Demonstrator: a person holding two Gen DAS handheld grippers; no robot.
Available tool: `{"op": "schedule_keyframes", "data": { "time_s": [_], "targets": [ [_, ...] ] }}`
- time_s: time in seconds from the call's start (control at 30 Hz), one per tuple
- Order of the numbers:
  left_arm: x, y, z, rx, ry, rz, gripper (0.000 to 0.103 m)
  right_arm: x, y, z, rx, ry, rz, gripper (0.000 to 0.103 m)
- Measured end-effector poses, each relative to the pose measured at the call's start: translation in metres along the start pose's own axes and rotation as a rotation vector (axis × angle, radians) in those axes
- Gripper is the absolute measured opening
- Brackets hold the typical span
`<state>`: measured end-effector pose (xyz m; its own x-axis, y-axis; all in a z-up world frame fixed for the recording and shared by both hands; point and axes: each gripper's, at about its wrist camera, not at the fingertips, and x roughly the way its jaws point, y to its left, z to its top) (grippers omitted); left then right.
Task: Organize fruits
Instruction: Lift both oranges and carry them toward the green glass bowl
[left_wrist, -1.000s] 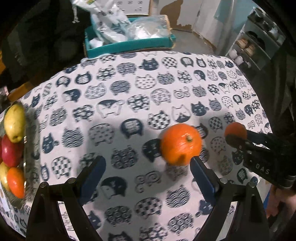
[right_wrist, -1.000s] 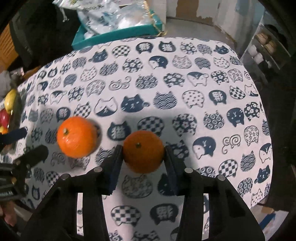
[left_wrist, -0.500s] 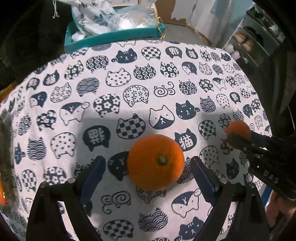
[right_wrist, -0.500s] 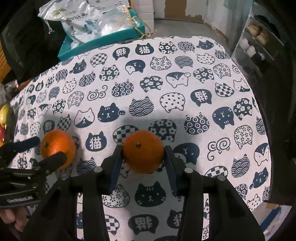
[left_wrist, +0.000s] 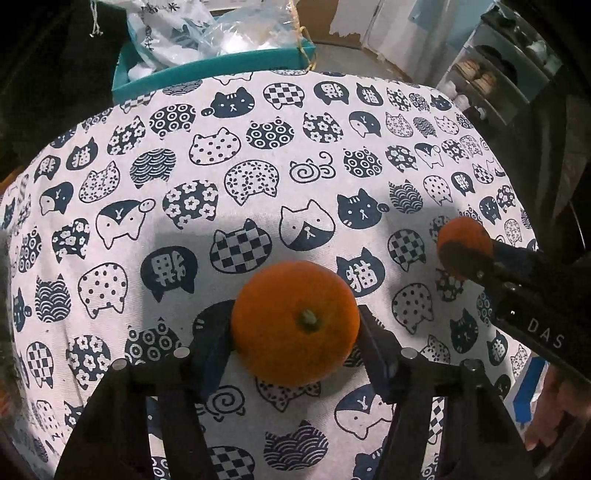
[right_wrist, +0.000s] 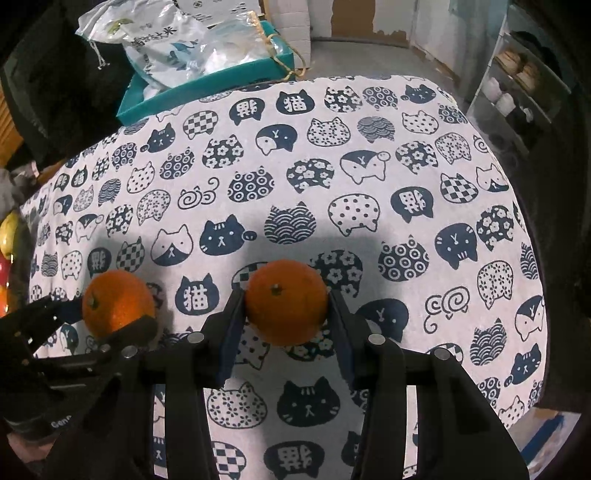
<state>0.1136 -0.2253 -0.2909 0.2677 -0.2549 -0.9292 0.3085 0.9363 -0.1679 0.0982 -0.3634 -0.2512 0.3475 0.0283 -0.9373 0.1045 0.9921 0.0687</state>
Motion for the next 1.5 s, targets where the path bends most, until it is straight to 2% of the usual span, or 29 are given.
{"op": "schedule_keyframes", "data": {
  "time_s": [0.4,0.97,1.5],
  "targets": [
    [-0.029,0.014,-0.003,-0.011,-0.067,0.018,0.064,-0.023,0.016,0.01,-0.048,-0.071,-0.014,0.044],
    [-0.126,0.037,-0.001,-0.061,-0.269,0.041,0.064,-0.104,0.046,0.024,-0.117,-0.254,-0.024,0.044],
    [-0.204,0.049,-0.013,-0.046,-0.416,0.076,0.064,-0.175,0.081,0.021,-0.18,-0.398,0.036,0.044]
  ]
}}
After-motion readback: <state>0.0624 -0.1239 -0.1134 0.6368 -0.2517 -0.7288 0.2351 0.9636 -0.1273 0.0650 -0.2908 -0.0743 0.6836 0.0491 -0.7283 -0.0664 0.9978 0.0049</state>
